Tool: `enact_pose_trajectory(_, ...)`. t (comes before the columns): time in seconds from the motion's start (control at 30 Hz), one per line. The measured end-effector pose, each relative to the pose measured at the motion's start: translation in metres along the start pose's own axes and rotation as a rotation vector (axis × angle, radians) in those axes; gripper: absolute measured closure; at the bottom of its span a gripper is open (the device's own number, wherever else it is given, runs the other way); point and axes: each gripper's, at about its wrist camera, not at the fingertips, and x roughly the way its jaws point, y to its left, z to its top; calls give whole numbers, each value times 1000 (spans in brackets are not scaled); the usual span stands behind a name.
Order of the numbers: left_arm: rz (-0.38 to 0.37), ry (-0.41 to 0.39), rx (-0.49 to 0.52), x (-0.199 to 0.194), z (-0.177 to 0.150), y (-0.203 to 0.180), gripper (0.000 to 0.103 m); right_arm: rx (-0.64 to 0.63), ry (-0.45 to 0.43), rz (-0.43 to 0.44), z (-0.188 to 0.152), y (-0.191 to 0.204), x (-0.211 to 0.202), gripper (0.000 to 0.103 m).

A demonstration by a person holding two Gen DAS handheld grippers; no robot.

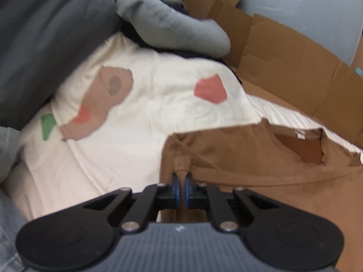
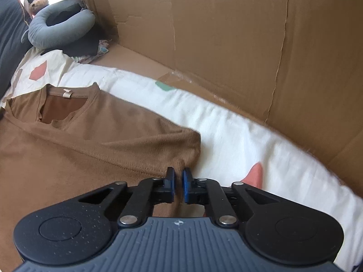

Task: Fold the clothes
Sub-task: 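Hold the pinched folded edge with both tools and lift slightly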

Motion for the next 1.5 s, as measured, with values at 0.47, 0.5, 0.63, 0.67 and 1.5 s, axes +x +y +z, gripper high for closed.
enact_pose_trajectory(0.47, 31, 3, 3, -4, -3, 8, 99, 26, -12, 59, 2, -2, -10, 68)
enact_pose_trajectory(0.5, 31, 4, 3, -3, -3, 8, 99, 40, -15, 64, 2, -4, -10, 68)
enact_pose_trajectory(0.63, 33, 9, 6, -1, -3, 8, 99, 108, -26, 69, 2, -18, -6, 68)
enact_pose_trajectory(0.67, 34, 11, 5, -1, -4, 8, 99, 126, -29, 70, 1, -21, -5, 68)
enact_pose_trajectory(1.5, 25, -6, 7, -9, -1, 5, 99, -8, -30, 45, -2, -5, -9, 99)
